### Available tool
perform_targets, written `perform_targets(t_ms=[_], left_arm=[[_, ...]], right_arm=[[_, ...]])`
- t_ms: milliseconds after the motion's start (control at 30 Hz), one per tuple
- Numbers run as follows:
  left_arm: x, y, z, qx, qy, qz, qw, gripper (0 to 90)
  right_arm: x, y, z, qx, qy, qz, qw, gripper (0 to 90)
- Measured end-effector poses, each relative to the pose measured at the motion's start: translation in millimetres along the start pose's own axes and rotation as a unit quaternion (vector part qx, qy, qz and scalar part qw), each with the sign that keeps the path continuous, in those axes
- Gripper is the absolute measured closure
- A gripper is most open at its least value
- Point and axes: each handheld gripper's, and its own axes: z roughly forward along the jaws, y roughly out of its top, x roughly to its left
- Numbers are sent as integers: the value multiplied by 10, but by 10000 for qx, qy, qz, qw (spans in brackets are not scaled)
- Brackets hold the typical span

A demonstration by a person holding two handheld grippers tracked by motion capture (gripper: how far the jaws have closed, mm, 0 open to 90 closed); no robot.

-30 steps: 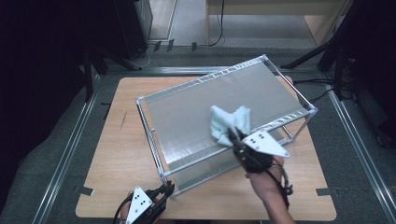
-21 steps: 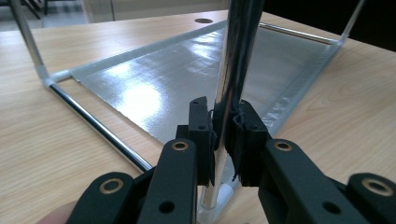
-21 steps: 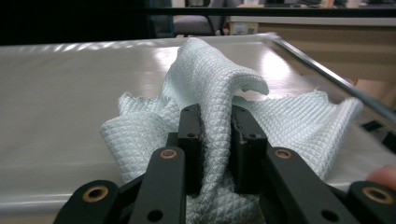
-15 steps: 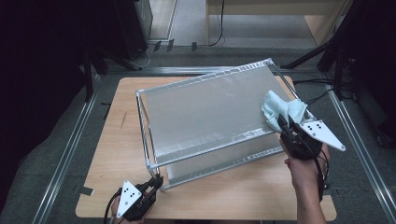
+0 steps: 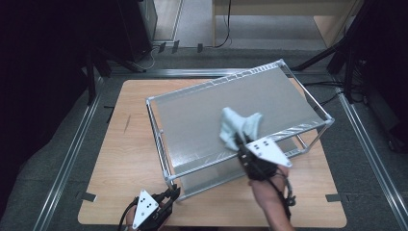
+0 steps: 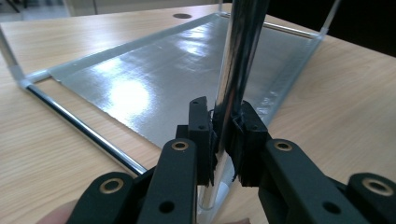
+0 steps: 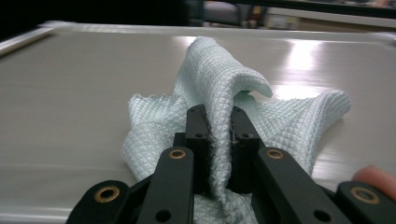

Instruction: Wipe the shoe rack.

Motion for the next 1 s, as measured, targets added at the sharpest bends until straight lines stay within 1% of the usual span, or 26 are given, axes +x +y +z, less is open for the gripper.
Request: perform_targets(t_ms=[33, 67, 133, 167, 200, 233, 267, 300, 333, 367, 400, 433, 500, 533, 567, 600, 633, 667, 700, 733, 767, 800, 900, 967, 1000], left_arm=[[-23, -1, 10, -4, -16, 9, 10000, 802], [-37, -4, 19, -15, -21, 38, 10000, 801], [-47, -13, 25, -39, 23, 74, 10000, 801], [-46, -16, 24, -36, 21, 97, 9999, 800], [-46, -17, 24, -33, 30, 131, 9999, 801], [-45, -18, 24, -31, 44, 158, 9999, 802], [-43, -20, 25, -28, 17, 127, 9999, 802], [-34, -22, 26, -29, -30, 78, 10000, 802], [-27, -27, 29, -45, -53, 12, 10000, 799], [-25, -31, 31, -51, -60, -23, 10000, 797], [-24, -34, 32, -42, -56, -32, 10000, 796], [-24, -36, 35, -41, -58, -46, 10000, 795], [-20, -42, 41, -27, -65, -55, 10000, 792], [-18, -45, 45, -15, -61, -42, 10000, 792], [-18, -46, 50, -10, -62, -42, 10000, 792], [-18, -48, 53, -5, -63, -49, 10000, 792], [-17, -48, 54, 3, -58, -45, 10000, 793], [-17, -48, 55, 6, -52, -37, 10000, 793], [-18, -48, 55, 6, -47, -28, 10000, 793], [-20, -47, 55, 11, -40, -19, 10000, 794], [-21, -47, 54, 12, -33, -5, 10000, 795], [-20, -46, 54, 12, -36, -6, 10000, 796], [-17, -45, 54, 3, -51, -7, 10000, 796], [-13, -45, 54, 9, -65, -31, 10000, 796], [-10, -44, 55, 13, -60, -46, 10000, 796]], right_arm=[[128, -2, -3, -3, 209, -5, 9998, 819], [252, -6, -8, -30, 377, -60, 9993, 819], [477, -15, -34, -94, 618, -214, 9978, 818], [558, -20, -48, -124, 789, -244, 9965, 818], [610, -22, -57, -156, 935, -296, 9951, 817], [628, -20, -59, -176, 956, -372, 9946, 816], [607, -18, -54, -176, 988, -419, 9941, 816], [556, -13, -43, -156, 1102, -384, 9930, 816], [487, -5, -38, -116, 1157, -287, 9928, 817], [407, 3, -39, -99, 1080, -250, 9938, 818], [318, 8, -45, -97, 914, -247, 9955, 819], [210, 9, -53, -101, 692, -264, 9972, 819], [-63, 1, -78, -100, 249, -174, 9995, 818], [-210, -8, -101, -102, -39, -176, 9998, 818], [-357, -16, -132, -114, -262, -152, 9995, 817], [-506, -21, -174, -118, -424, -91, 9990, 815], [-649, -28, -222, -123, -648, -26, 9978, 814], [-788, -36, -271, -137, -907, -1, 9958, 814], [-930, -41, -324, -160, -1094, 132, 9938, 812], [-1072, -47, -376, -190, -1202, 312, 9921, 811], [-1201, -58, -427, -201, -1340, 419, 9899, 814], [-1316, -73, -477, -221, -1503, 439, 9874, 817], [-1596, -153, -615, -203, -1995, 509, 9784, 820], [-1757, -235, -684, -187, -2305, 705, 9703, 821], [-1836, -285, -701, -165, -2406, 852, 9667, 822]])
